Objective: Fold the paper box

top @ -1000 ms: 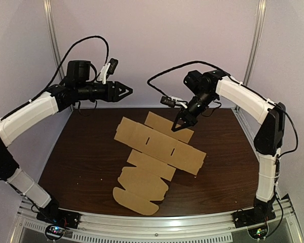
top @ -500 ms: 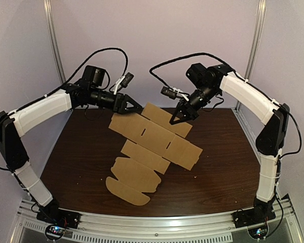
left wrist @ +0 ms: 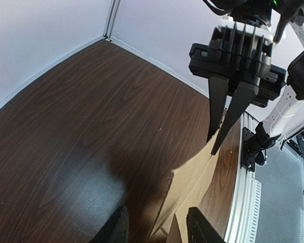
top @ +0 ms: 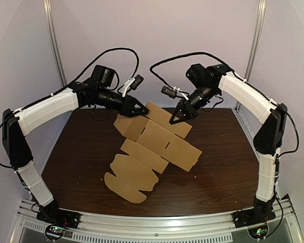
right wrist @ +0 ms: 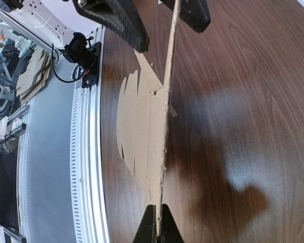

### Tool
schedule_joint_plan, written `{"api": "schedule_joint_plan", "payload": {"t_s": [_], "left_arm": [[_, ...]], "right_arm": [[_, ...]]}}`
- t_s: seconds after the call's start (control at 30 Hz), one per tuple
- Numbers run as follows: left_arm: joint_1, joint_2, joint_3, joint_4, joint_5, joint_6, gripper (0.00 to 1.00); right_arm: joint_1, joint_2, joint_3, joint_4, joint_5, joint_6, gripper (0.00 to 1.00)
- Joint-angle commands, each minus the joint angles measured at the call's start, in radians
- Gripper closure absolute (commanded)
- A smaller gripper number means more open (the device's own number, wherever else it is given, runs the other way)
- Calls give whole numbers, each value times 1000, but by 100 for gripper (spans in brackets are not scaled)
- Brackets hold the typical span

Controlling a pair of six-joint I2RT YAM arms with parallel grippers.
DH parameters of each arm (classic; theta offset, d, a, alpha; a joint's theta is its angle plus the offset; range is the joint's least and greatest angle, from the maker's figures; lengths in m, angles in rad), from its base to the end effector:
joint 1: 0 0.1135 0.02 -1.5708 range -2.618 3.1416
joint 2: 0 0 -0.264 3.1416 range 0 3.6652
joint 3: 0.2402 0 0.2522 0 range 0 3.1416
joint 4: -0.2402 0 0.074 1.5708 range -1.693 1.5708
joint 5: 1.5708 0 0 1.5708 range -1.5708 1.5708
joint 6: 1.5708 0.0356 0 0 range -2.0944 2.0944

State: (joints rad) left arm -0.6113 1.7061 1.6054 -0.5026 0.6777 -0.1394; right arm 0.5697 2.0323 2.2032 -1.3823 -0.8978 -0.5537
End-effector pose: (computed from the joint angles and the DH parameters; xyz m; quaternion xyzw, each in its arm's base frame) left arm 0.3059 -0.2416 0.3524 0.3455 0.7756 -0.4346 0.3002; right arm 0.3240 0.2406 0.3606 -0.5378 0.7089 0.4283 0.1576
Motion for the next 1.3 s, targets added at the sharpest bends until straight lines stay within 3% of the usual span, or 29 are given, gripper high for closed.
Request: {"api": "schedule_joint_plan", "payload": {"t_s": [0.0,0.1,0.3,0.6,0.8,1.13,1.27], "left_arm": [[-54,9,30,18,-30,52,53],[-54,-16,16,46,-67,63,50],[-54,-4,36,43,-41,79,57],[-51,-65,147,-53,-218,144,39],[-51,10,200,-153,-165,147,35],[-56,38,179,-144,-99,94,44],[-57,46,181,-144,-83,88,61]], "right_arm": [[12,20,27,-208,-59,2,100],[8,21,27,-213,-72,0,100],[4,22,30,-215,-88,-3,100],[1,21,20,-227,-80,-14,100],[2,15,24,-219,-91,-11,100],[1,14,26,-212,-90,-6,100],[1,14,25,-203,-93,8,100]]}}
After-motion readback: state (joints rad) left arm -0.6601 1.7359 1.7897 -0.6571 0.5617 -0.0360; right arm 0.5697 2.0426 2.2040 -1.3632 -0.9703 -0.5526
